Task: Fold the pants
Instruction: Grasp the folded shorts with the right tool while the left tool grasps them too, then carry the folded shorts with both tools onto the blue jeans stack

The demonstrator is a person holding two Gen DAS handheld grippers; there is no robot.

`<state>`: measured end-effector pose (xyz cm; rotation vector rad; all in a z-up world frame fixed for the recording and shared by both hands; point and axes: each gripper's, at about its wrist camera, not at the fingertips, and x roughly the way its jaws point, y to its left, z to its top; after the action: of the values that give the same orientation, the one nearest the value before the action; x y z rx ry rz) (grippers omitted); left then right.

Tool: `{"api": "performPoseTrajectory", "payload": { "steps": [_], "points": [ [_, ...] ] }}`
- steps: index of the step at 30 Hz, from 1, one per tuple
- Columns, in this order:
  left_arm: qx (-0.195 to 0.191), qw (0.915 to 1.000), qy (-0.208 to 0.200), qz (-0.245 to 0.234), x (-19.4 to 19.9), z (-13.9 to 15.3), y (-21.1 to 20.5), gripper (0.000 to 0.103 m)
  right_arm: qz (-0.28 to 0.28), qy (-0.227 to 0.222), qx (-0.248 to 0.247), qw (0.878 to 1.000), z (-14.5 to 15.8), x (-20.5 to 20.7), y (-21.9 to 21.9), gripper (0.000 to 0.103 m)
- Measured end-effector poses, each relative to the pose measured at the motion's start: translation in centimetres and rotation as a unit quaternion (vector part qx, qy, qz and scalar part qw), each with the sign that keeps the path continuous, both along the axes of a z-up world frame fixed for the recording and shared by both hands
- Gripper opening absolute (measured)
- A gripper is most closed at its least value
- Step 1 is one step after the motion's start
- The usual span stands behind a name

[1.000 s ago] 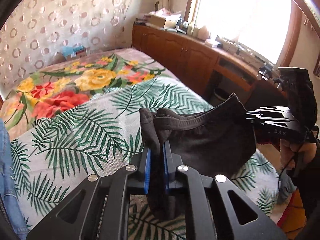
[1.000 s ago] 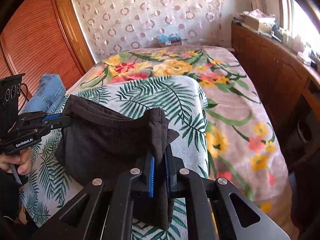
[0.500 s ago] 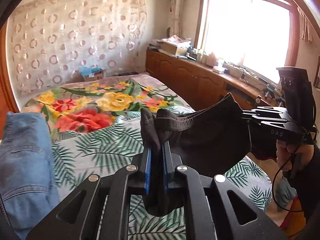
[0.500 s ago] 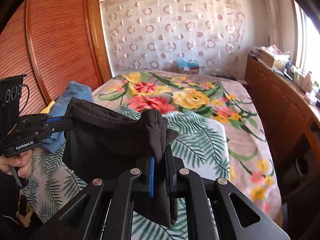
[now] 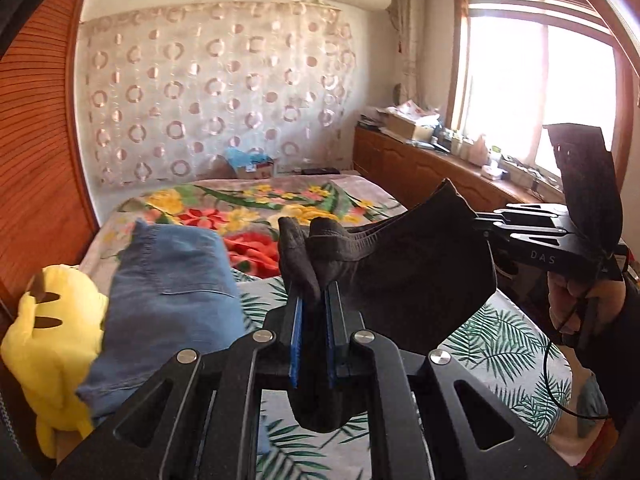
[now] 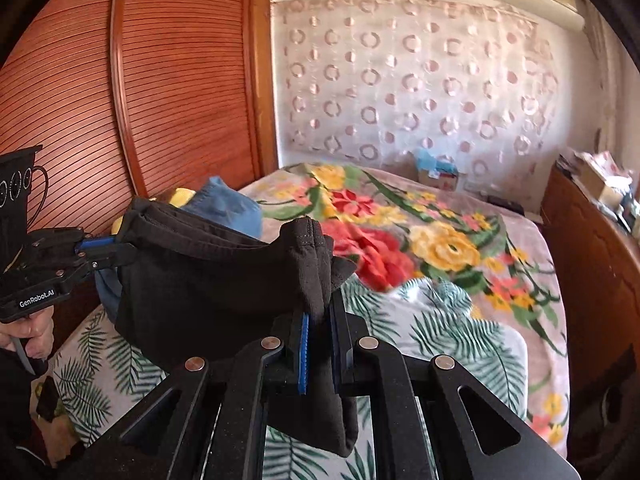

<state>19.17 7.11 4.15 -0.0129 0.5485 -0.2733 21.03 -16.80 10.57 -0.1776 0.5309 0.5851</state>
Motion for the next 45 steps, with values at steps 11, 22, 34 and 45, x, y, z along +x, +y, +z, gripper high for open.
{"api": "performPoseTrajectory", "payload": {
  "steps": [11,22,34,45],
  "points": [
    [-0.019,0.9969,-0.033,0.069,-1.6,0.3,5.8,0.011,0.060,-0.049,0.004,0.997,1.2,4.6,5.7,0.008],
    [-0.041,0.9913,-0.030,0.121,-1.3,-1.9,10.0,0.011,0.111,-0.065,-0.031,0.991,-0.8,10.9,12.2,0.008],
    [-0.063,0.9832,-0.009,0.171,-1.6,-4.3,11.9,0.011,0.168,-0.061,-0.061,0.982,-1.8,15.9,18.7,0.008],
    [-0.058,0.9788,0.018,0.196,-1.7,-6.0,12.6,0.011,0.182,0.003,-0.084,0.980,-4.2,19.9,22.5,0.017]
  ]
}}
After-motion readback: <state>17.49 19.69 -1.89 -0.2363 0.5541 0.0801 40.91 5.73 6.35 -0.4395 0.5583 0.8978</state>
